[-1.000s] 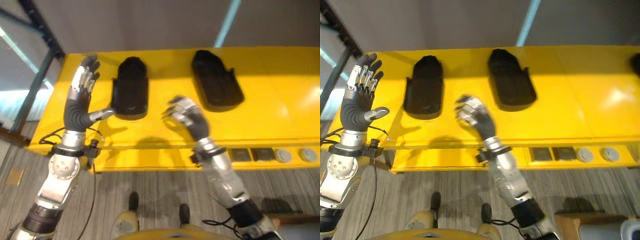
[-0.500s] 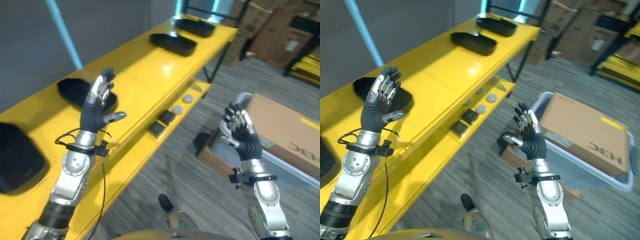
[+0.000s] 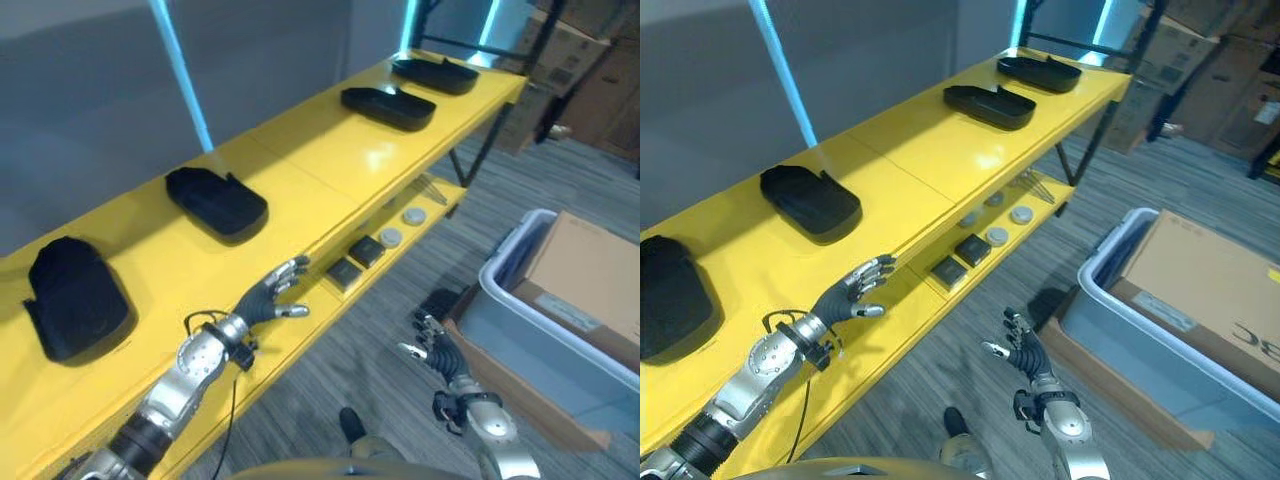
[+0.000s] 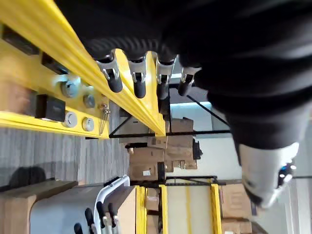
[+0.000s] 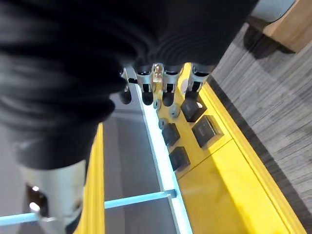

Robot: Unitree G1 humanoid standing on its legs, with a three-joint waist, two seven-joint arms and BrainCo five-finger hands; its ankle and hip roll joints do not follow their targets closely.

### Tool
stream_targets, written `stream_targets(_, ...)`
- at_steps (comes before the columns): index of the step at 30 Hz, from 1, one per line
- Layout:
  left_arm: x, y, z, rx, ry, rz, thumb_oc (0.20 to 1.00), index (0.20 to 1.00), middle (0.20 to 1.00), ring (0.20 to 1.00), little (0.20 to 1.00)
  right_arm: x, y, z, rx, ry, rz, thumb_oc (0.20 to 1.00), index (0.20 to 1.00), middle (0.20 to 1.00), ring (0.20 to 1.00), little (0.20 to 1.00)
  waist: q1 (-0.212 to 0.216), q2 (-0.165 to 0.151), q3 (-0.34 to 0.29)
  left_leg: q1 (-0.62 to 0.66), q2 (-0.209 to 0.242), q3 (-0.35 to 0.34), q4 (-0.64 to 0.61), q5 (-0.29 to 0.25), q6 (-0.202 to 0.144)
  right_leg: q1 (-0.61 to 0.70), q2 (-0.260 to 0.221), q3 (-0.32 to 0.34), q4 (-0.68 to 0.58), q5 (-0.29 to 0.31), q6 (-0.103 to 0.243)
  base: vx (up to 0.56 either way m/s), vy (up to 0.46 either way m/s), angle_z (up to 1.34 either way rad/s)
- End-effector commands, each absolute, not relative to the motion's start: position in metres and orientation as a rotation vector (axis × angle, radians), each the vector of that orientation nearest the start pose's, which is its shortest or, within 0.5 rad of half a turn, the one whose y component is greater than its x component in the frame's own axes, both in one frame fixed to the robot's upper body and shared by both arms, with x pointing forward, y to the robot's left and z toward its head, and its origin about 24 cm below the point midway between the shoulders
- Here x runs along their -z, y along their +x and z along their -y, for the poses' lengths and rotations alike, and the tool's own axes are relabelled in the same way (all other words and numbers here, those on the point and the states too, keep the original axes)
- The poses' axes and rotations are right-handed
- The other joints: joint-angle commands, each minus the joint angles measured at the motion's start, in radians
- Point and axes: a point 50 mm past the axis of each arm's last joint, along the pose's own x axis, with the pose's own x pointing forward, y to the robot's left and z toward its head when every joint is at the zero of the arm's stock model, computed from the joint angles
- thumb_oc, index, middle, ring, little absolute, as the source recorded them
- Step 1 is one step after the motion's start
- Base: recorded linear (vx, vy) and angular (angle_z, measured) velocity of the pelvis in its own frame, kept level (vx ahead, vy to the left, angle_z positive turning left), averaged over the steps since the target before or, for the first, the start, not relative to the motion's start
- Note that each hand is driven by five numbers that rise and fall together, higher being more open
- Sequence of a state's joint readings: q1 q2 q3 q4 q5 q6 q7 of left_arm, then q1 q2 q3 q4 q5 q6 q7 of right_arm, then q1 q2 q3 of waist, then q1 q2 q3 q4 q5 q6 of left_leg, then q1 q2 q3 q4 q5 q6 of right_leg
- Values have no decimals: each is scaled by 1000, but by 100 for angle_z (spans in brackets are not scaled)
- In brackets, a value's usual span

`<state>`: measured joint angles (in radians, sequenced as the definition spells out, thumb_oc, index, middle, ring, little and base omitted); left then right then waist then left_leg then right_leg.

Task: Move parts from the plastic box to the shelf.

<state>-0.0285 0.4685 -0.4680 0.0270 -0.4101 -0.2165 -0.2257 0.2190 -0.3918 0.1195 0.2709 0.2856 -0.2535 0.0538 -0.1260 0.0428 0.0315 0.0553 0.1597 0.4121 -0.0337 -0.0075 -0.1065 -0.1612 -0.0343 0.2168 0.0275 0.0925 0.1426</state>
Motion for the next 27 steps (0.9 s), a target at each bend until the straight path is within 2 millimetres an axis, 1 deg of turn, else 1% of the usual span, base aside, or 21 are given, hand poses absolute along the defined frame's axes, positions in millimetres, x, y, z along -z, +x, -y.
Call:
stream_targets(1,-71,243,-141,593,22,178,1000,1000,1000,1000,1000,-4,214,219,-78,-107,-71,1000,1000,1000,1000,1000,4,-28,54,-42,21,-56,258,-195,27,54,18,11,112,-234,40,-124,-264,85)
stream_targets(2,-75,244,-140,578,16,197,1000,1000,1000,1000,1000,-8,216,218,-95,-122,-60,1000,1000,1000,1000,1000,26,-32,78,-77,29,-90,298,-190,19,58,19,-7,113,-239,25,-159,-192,86)
stream_targets(3,-78,246,-139,574,10,214,1000,1000,1000,1000,1000,-11,219,217,-110,-133,-50,1000,1000,1000,1000,1000,44,-34,100,-124,38,-138,348,-152,-1,57,22,-29,112,-234,9,-271,-282,73)
stream_targets(4,-83,248,-137,572,6,239,1000,1000,1000,1000,1000,-11,222,216,-136,-154,-53,1000,1000,1000,1000,1000,69,-38,125,-171,25,-204,396,-125,-22,55,21,-57,113,-231,-8,-247,-242,65)
stream_targets(5,-85,248,-135,572,0,251,1000,1000,1000,1000,1000,-11,222,217,-141,-169,-55,1000,1000,1000,1000,1000,79,-43,130,-183,1,-244,420,-140,-27,55,15,-80,113,-229,-14,-211,-202,72)
stream_targets(7,-90,248,-130,611,31,279,1000,1000,1000,1000,1000,-12,223,222,-142,-217,-60,1000,1000,1000,1000,1000,89,-54,142,-187,-26,-257,575,-194,-18,51,1,-117,120,-218,-18,-215,-129,91)
stream_targets(8,-93,248,-126,633,25,288,1000,1000,1000,1000,1000,-8,220,226,-115,-201,-83,1000,1000,1000,1000,1000,83,-55,131,-160,-45,-249,734,-207,-14,38,4,-138,125,-203,-31,-198,-57,57)
stream_targets(9,-93,248,-126,633,26,289,1000,1000,1000,1000,1000,-8,220,226,-115,-201,-82,1000,1000,1000,1000,1000,82,-57,129,-165,-46,-250,734,-204,-14,36,2,-139,123,-200,-31,-173,15,41)
stream_targets(11,-90,250,-121,654,5,272,1000,1000,1000,1000,1000,-2,217,229,-68,-160,-102,1000,1000,1000,1000,1000,63,-51,112,-118,-77,-276,835,-188,-20,11,2,-158,127,-181,-34,-150,127,46)
stream_targets(12,-93,250,-116,690,-22,281,1000,1000,1000,1000,1000,1,214,229,-55,-125,-113,1000,1000,1000,1000,1000,29,-29,96,-24,-65,-296,765,-170,-22,-7,17,-164,140,-168,-27,-117,153,45)
stream_targets(13,-93,250,-116,690,-23,281,1000,1000,1000,1000,1000,1,214,229,-55,-125,-113,1000,1000,1000,1000,1000,30,-29,98,-21,-65,-295,764,-170,-22,-5,17,-164,140,-168,-27,-130,220,29)
stream_targets(14,-94,251,-114,708,-18,279,1000,1000,1000,1000,1000,4,213,227,-50,-100,-122,1000,1000,1000,1000,1000,11,-12,84,64,-45,-288,638,-181,-20,-33,30,-168,148,-159,-13,-169,186,9)
stream_targets(15,-94,251,-112,744,-10,274,1000,1000,1000,1000,1000,5,213,227,-43,-75,-122,1000,1000,1000,1000,1000,-6,5,71,129,-17,-266,511,-230,-17,-65,42,-175,155,-153,4,-447,348,7)
stream_targets(16,-83,251,-110,798,-28,202,1000,1000,1000,1000,1000,10,211,225,-36,-64,-146,1000,1000,1000,1000,1000,-14,1,62,173,-23,-227,300,-331,8,-102,25,-182,122,-109,56,-384,246,4)
stream_targets(17,-83,252,-110,798,-27,202,1000,1000,1000,1000,1000,10,211,224,-36,-63,-146,1000,1000,1000,1000,1000,-14,-4,60,171,-28,-228,296,-326,9,-103,21,-180,118,-105,56,-426,235,4)
stream_targets(19,-69,253,-116,797,10,127,1000,1000,1000,1000,1000,20,208,220,-33,-62,-187,1000,1000,1000,1000,1000,-18,-30,64,166,-59,-215,189,-360,34,-137,-6,-186,86,-38,109,-453,188,17)
stream_targets(20,-58,258,-130,709,170,111,1000,1000,1000,1000,1000,29,208,213,-14,-55,-220,1000,1000,1000,1000,1000,4,-54,94,167,-76,-204,104,-332,38,-157,-13,-213,77,-11,119,-471,157,31)
stream_targets(21,-58,258,-130,709,172,112,1000,1000,1000,1000,1000,29,208,213,-14,-54,-219,1000,1000,1000,1000,1000,4,-58,93,165,-81,-204,101,-327,39,-158,-16,-211,75,-7,119,-457,134,45)
stream_targets(24,-26,258,-170,444,351,10,1000,1000,1000,1000,1000,48,206,204,3,-75,-298,1000,1000,1000,1000,1000,55,-93,123,177,-100,-170,63,-301,44,-164,-31,-276,86,11,119,-282,85,-5)
stream_targets(25,-16,253,-183,365,357,-37,1000,1000,1000,1000,1000,54,204,202,2,-79,-327,1000,1000,1000,1000,1000,65,-104,131,162,-102,-171,80,-290,51,-167,-34,-278,106,8,119,-284,86,-26)
stream_targets(27,3,244,-203,256,351,-129,1000,1000,1000,1000,1000,67,194,206,33,-77,-397,1000,1000,1000,1000,1000,83,-108,143,132,-107,-196,101,-286,71,-136,-37,-228,139,-29,119,-242,93,5)
